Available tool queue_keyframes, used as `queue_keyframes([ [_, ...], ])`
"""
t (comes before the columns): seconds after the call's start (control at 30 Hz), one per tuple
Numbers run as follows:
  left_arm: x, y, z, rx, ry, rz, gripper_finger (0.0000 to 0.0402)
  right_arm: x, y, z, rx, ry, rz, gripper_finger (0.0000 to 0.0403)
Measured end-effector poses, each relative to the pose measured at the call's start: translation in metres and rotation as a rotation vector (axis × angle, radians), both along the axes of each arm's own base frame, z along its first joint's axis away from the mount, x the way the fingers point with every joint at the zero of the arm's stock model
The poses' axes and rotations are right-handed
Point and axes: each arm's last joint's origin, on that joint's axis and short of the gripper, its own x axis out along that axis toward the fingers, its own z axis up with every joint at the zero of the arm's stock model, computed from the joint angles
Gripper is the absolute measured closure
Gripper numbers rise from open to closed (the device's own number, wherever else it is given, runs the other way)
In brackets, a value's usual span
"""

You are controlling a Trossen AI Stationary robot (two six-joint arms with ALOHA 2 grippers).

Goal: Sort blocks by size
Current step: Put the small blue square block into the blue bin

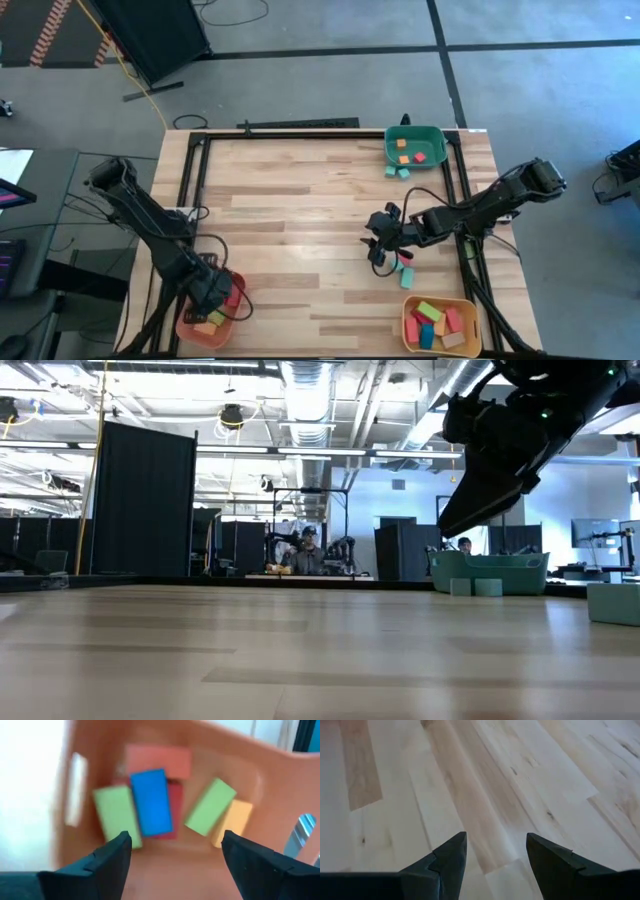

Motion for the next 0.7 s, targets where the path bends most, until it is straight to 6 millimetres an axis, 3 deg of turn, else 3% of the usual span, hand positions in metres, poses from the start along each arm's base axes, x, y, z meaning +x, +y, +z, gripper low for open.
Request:
queue_keyframes([
  [0.17, 0.006, 0.024, 0.016, 0.09, -0.193, -0.029, 0.0109, 0.002, -0.01, 0.003, -0.025, 0.018, -0.043, 0.0168],
  [0.33, 0.017, 0.052, 0.03, 0.268, -0.395, -0.042, 0.0109, 0.002, -0.023, 0.01, -0.134, 0.044, -0.198, 0.0168],
  [0.5, 0.032, 0.078, 0.038, 0.442, -0.515, -0.029, 0.0109, -0.003, -0.039, 0.006, -0.142, 0.098, -0.316, 0.0168],
  [0.7, 0.055, 0.1, 0.043, 0.514, -0.616, -0.036, 0.0109, -0.018, -0.063, -0.001, -0.117, 0.23, -0.497, 0.0168],
])
